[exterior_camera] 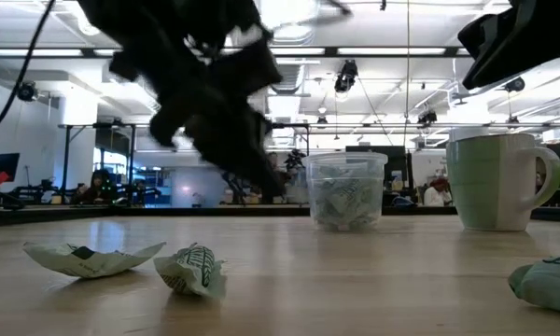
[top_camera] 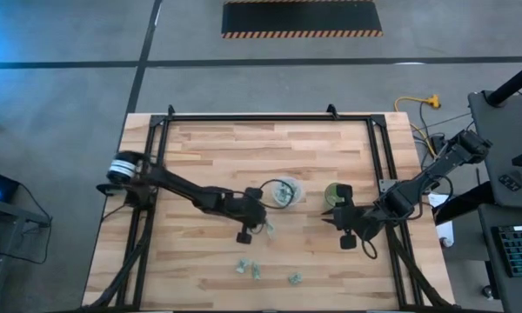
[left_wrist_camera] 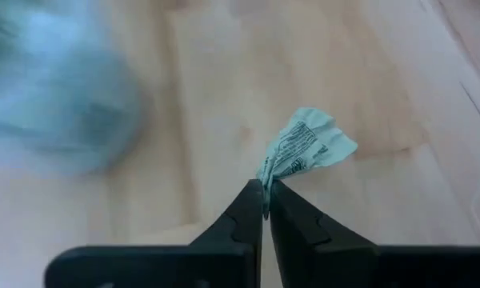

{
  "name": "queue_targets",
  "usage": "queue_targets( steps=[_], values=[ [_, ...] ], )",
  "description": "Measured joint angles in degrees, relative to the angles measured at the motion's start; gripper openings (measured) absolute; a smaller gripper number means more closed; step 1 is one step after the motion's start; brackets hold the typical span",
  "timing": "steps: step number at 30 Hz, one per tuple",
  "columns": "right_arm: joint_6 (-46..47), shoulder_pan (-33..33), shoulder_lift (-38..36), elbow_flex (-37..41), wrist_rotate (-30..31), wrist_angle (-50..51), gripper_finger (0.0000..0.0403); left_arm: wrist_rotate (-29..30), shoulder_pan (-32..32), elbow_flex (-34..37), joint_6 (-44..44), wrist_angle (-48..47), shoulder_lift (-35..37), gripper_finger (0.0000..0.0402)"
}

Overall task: Pick and place Stevia / Truvia into bins
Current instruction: Put the green stevia packet into the transparent container

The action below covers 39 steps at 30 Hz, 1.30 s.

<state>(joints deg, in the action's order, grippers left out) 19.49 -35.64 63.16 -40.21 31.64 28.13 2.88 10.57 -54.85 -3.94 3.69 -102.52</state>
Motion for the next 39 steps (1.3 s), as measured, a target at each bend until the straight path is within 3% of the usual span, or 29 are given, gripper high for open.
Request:
queue_targets(
  steps=[4,8,10,16,23,33,39],
  values=[
    [-0.2,0.0,0.0,0.2,0.0,0.0,0.0057,7.5,0.0,0.4,0.0,-1.2,6.1,0.0001],
    [-0.2,0.0,0.0,0.3,0.0,-0.1,0.0057,17.9,-0.2,0.4,-3.6,2.2,10.6,0.0001],
    [-0.2,0.0,0.0,0.3,0.0,-0.1,0.0057,20.3,-0.8,0.4,-6.0,5.3,11.4,0.0001],
    [-0.1,0.0,0.0,0.3,0.0,-0.2,0.0057,19.8,-3.6,-0.8,-9.5,9.8,10.4,0.0000],
    [-0.1,0.0,0.0,0.3,0.0,-0.7,0.0057,15.0,-5.8,-4.0,-10.1,9.3,3.8,0.0000],
    [0.0,0.0,0.0,0.3,0.0,-0.6,0.0057,15.0,-6.9,-7.1,-12.4,7.2,0.4,0.0000],
    [0.0,0.0,0.0,0.4,0.0,-0.6,0.0056,15.0,-6.8,-7.1,-15.6,6.8,0.4,0.0047]
  ],
)
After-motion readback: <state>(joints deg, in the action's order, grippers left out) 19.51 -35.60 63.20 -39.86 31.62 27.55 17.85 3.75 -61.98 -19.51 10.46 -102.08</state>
